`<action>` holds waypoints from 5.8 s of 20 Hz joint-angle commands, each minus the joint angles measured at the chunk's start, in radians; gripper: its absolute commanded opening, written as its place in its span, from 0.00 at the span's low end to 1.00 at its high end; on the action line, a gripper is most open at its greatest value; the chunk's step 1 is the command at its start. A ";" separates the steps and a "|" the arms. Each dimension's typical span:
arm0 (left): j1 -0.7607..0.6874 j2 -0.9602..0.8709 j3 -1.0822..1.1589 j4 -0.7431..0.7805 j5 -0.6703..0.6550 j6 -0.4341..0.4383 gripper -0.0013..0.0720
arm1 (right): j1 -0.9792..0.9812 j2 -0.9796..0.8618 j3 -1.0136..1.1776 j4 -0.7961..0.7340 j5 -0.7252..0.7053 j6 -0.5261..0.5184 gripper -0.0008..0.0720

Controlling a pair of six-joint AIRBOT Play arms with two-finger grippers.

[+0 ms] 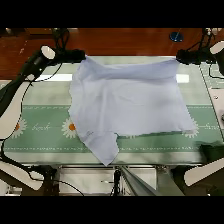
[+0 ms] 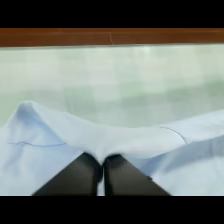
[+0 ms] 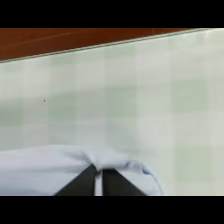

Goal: Fold the shirts.

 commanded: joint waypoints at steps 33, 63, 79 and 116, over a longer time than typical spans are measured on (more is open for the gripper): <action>0.196 0.540 -1.171 -0.269 -0.568 0.021 0.86 | -0.471 0.346 -0.412 0.072 0.706 -0.140 0.58; 0.139 0.464 -1.096 -0.381 -0.519 0.153 0.04 | -0.528 0.156 -0.554 -0.056 0.705 -0.185 0.71; 0.140 0.539 -0.965 -0.385 -0.609 0.182 0.04 | -0.351 0.257 -0.526 0.253 0.737 -0.212 0.04; 0.434 0.969 -0.288 -0.132 -0.851 -0.080 0.04 | -0.333 0.721 0.031 0.144 0.943 0.122 0.04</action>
